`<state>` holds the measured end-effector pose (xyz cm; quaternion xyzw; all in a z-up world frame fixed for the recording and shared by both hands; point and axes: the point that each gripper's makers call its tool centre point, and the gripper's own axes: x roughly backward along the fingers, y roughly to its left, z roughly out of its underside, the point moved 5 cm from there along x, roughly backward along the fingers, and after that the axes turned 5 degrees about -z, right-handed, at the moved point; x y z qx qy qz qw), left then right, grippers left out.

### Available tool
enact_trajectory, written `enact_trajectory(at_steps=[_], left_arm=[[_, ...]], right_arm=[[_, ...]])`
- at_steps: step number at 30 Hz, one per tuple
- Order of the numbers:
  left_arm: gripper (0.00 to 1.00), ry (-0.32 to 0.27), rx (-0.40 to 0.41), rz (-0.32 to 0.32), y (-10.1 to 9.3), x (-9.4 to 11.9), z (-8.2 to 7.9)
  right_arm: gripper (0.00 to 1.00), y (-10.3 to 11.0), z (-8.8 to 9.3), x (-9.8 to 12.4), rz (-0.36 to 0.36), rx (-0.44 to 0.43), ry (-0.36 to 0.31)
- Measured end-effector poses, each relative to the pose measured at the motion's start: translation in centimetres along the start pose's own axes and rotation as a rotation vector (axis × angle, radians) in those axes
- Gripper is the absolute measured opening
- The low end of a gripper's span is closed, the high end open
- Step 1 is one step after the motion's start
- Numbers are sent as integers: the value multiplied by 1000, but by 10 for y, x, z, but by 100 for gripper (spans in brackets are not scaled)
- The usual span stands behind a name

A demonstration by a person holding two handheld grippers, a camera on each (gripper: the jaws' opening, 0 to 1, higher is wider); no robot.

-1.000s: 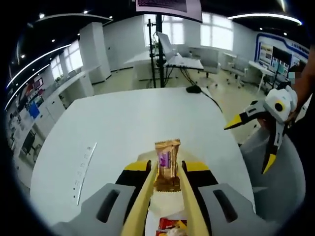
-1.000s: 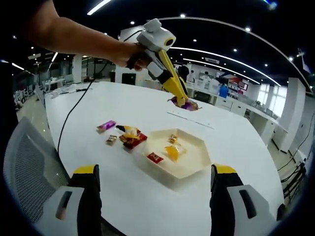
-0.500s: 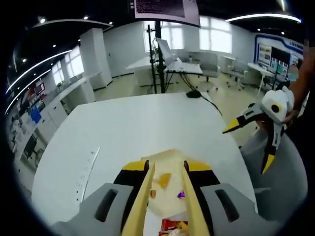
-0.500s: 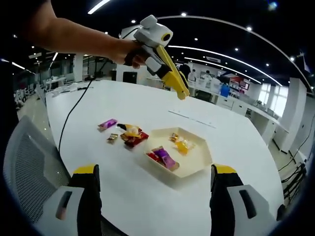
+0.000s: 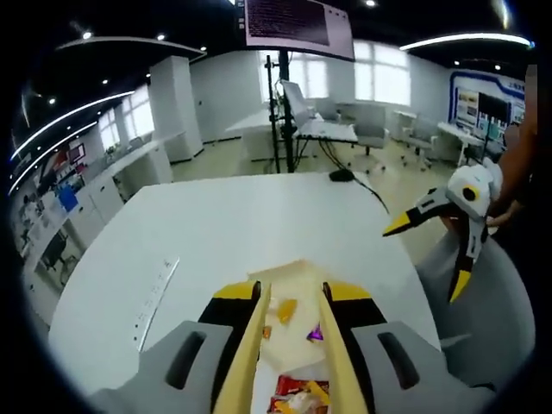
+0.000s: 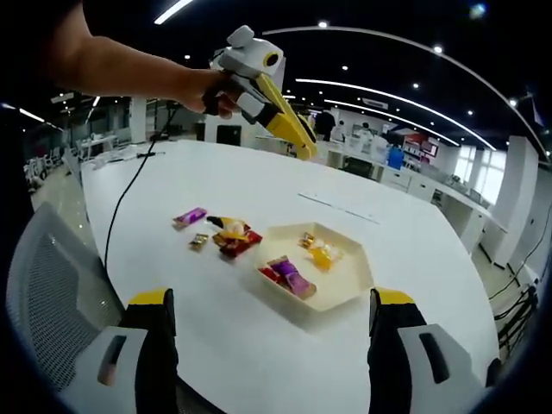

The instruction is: Place the target food into the container with the food tongs after gripping and lifting it, then release it inside without dropping or visibly crushing the food.

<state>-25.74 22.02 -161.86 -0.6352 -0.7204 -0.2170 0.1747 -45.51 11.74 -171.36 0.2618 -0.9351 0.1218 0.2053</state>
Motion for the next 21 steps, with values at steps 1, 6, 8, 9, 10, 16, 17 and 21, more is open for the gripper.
enact_trajectory(at_steps=[1,6,8,9,10,16,17,21], left_arm=[[25,-2,-6,-12,0,4,2],[25,8,19,-19,1,14,9],[25,5,39,-29,1,20,12],[25,8,42,-32,2,22,14],[25,12,49,-32,2,24,15],[25,20,51,-89,1,43,24],[25,27,43,-104,1,47,27],[25,50,69,-159,2,64,37]], right_arm=[[92,1,0,0,-3,2,2],[92,3,0,-1,-21,6,1],[92,3,1,-1,-22,-1,1],[92,3,1,-1,-26,-5,-1],[92,3,1,-1,-28,-5,0],[93,7,0,-2,-67,-28,-11],[94,8,-1,-2,-73,-33,-17],[96,11,-2,-2,-90,-30,-24]])
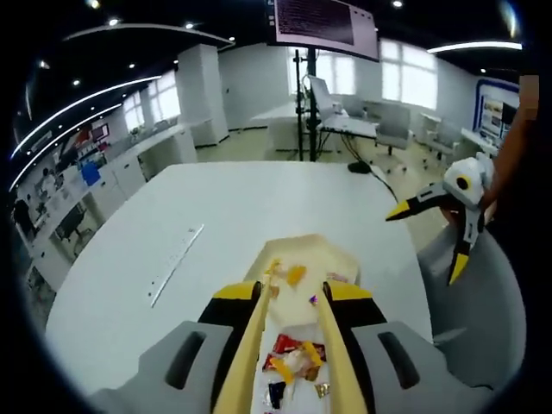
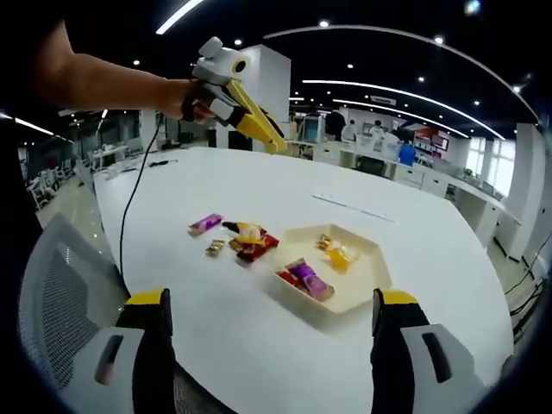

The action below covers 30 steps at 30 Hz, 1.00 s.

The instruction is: Place the target food into the container with the food tongs after gripping and lifting it, then release it inside without dropping or visibly crushing the food.

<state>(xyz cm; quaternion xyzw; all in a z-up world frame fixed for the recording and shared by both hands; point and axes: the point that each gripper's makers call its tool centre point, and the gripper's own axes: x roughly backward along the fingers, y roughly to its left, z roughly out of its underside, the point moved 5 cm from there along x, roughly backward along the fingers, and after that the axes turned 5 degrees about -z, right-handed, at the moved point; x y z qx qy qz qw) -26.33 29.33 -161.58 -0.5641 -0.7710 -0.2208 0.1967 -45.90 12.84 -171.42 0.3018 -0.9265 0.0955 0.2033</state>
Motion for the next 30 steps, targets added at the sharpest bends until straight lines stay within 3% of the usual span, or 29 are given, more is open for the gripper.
enact_trajectory(at_steps=[6,11,14,17,24,30], left_arm=[[25,31,23,-40,-7,22,14],[25,34,69,-99,5,40,32],[25,66,60,-150,14,50,52],[25,60,96,-160,15,63,68],[25,89,93,-134,6,82,102],[23,70,86,-134,3,84,105]], right_arm=[[97,13,-2,-3,-52,47,5],[98,13,-2,-3,-58,49,6],[98,12,-1,-3,-41,71,12],[97,18,0,-4,-64,104,27],[99,15,4,-6,-71,44,52],[99,10,4,-4,-39,31,44]])
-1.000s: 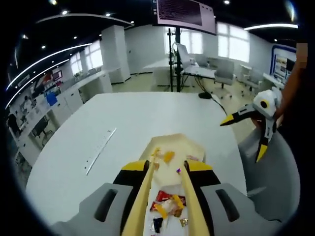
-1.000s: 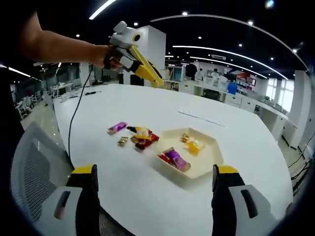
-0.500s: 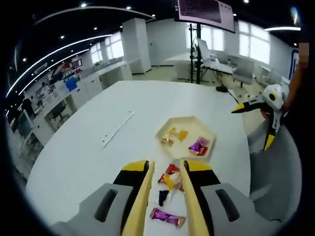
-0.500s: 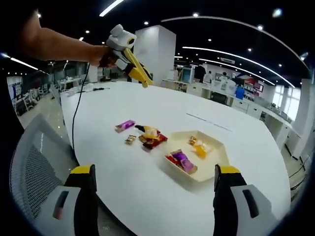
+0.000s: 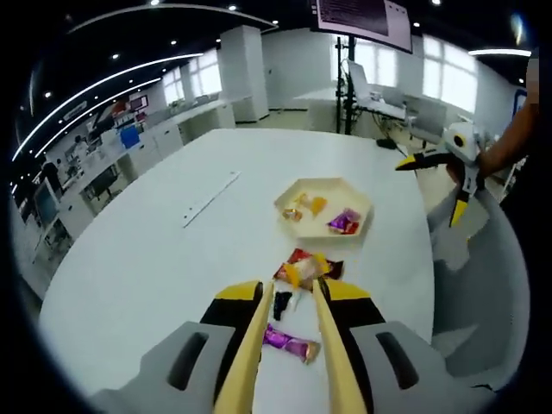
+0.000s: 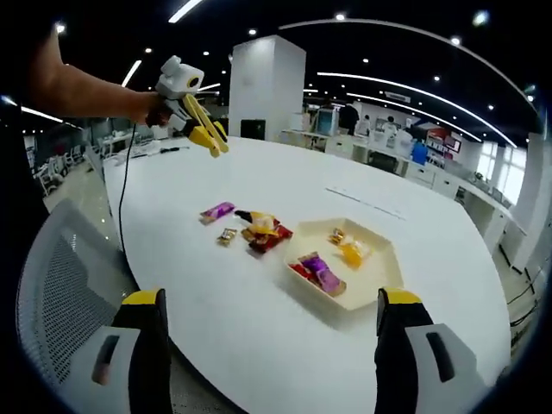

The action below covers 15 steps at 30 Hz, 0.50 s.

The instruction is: Place the target food into the container with the food tongs after gripping and lifting it, then release it inside without dropping or visibly crushing the food.

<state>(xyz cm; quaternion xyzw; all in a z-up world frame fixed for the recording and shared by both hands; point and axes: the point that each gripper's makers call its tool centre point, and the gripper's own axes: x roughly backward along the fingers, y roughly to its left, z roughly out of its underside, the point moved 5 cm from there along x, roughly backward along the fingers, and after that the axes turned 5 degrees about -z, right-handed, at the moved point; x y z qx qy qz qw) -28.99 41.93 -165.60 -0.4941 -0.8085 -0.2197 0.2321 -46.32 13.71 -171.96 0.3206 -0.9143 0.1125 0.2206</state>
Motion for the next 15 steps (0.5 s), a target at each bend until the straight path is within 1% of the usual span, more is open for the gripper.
enact_trajectory(at_steps=[2,5,7,10,12,15], left_arm=[[23,-14,-3,-6,2,-2,-1],[23,-28,-7,-3,0,-2,-4],[24,-45,2,4,-4,-2,-6],[24,-42,-4,15,-12,-5,-3],[24,-26,-23,13,-16,-10,1],[24,-35,-7,16,-20,-16,3]], right_arm=[[99,0,-1,1,7,0,-8],[99,-2,-2,0,12,8,-18],[99,-2,-1,0,13,6,-10],[99,-3,2,-1,22,2,7],[99,-2,2,-1,19,4,9],[99,-2,2,-1,24,8,15]])
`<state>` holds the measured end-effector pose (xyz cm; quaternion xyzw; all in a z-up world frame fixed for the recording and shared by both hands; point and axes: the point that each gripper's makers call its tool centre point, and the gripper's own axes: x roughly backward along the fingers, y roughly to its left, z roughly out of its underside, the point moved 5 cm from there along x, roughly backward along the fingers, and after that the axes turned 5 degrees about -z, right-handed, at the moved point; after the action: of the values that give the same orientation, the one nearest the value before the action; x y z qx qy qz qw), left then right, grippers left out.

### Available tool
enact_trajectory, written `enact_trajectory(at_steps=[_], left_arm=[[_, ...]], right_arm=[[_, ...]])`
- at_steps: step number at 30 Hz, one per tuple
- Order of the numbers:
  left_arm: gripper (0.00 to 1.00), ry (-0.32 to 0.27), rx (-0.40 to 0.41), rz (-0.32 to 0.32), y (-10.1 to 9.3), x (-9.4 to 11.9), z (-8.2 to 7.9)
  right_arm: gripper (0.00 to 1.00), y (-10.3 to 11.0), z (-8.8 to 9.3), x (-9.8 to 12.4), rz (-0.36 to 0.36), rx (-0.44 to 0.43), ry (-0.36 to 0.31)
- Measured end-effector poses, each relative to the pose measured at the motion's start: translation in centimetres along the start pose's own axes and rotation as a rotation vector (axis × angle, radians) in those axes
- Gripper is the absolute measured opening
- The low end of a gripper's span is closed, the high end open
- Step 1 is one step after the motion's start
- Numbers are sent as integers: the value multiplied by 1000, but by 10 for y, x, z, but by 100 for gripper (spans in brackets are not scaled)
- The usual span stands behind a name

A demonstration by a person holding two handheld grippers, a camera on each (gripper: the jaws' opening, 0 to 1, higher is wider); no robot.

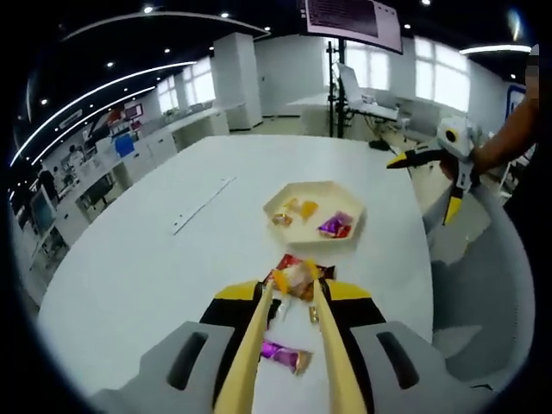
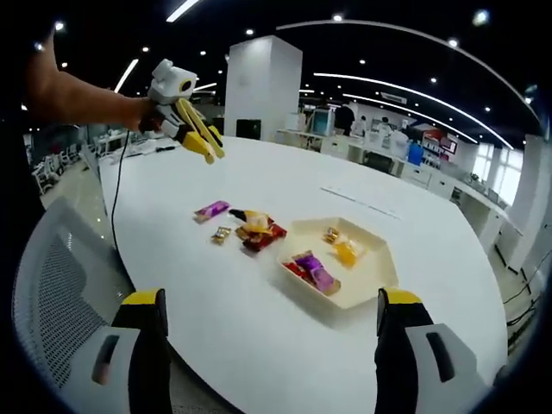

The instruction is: Place the target food into the container with the food tongs after gripping and lifting it, then release it inside without dropping or visibly crushing the food.

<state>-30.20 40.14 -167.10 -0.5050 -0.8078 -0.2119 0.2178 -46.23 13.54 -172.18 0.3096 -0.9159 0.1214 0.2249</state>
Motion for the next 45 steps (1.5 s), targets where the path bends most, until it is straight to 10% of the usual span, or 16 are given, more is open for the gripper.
enact_trajectory(at_steps=[45], left_arm=[[25,119,-4,10,-40,-78,73]], right_arm=[[98,-2,-3,2,-9,-12,-36]])
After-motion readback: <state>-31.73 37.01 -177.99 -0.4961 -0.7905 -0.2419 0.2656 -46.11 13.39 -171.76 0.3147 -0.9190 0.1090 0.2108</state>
